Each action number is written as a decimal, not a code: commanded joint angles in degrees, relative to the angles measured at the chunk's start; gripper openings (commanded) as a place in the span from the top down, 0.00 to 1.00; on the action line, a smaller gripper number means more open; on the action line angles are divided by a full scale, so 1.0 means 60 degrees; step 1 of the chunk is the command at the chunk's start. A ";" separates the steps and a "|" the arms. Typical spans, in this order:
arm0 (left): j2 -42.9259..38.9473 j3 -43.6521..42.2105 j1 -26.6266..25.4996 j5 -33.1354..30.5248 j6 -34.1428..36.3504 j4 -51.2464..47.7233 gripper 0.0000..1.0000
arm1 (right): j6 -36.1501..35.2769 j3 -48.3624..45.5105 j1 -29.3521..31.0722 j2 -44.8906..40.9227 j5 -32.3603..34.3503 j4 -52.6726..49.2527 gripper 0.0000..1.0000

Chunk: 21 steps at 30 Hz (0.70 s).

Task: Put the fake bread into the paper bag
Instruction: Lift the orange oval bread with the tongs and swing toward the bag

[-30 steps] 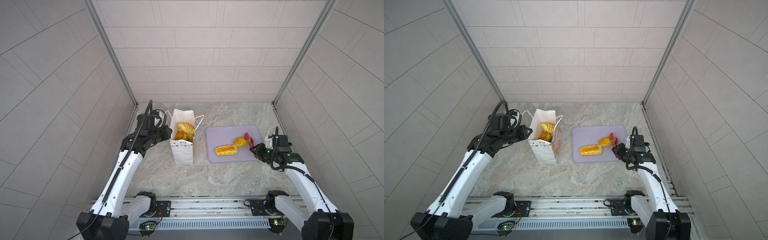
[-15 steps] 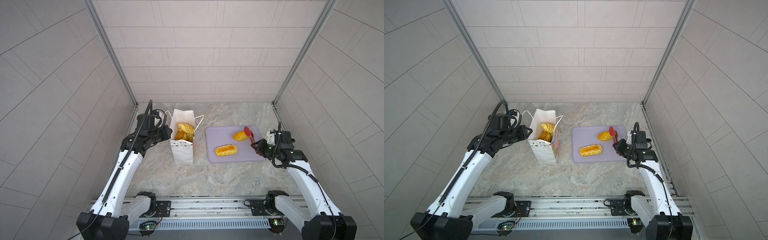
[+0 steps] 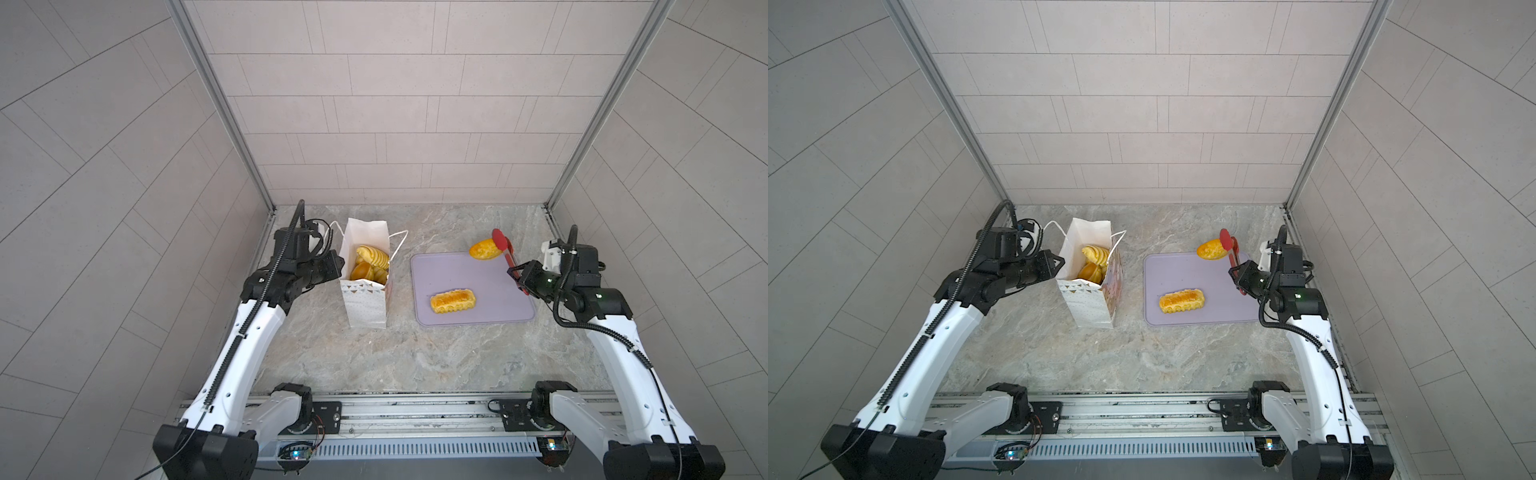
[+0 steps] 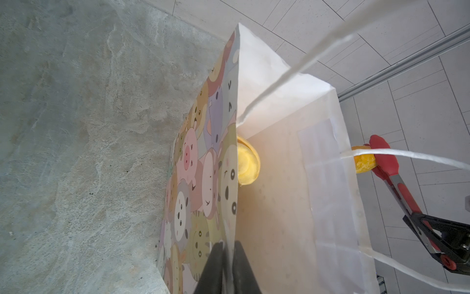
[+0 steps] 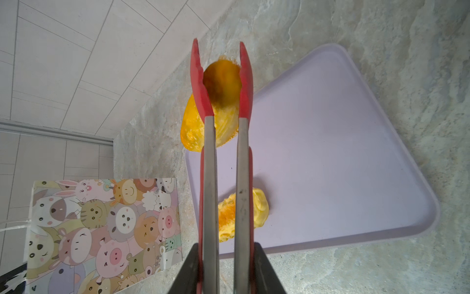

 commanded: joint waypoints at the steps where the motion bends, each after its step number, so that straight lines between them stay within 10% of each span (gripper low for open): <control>1: -0.0028 0.0005 0.0063 0.0042 -0.0028 -0.0083 0.86 | -0.0186 0.0718 0.0221 0.0057 0.0195 0.0003 0.72; 21: -0.0073 0.0035 0.0058 0.0011 -0.0101 -0.0158 0.86 | -0.1357 0.4530 0.3182 0.1063 0.2701 -0.1254 0.72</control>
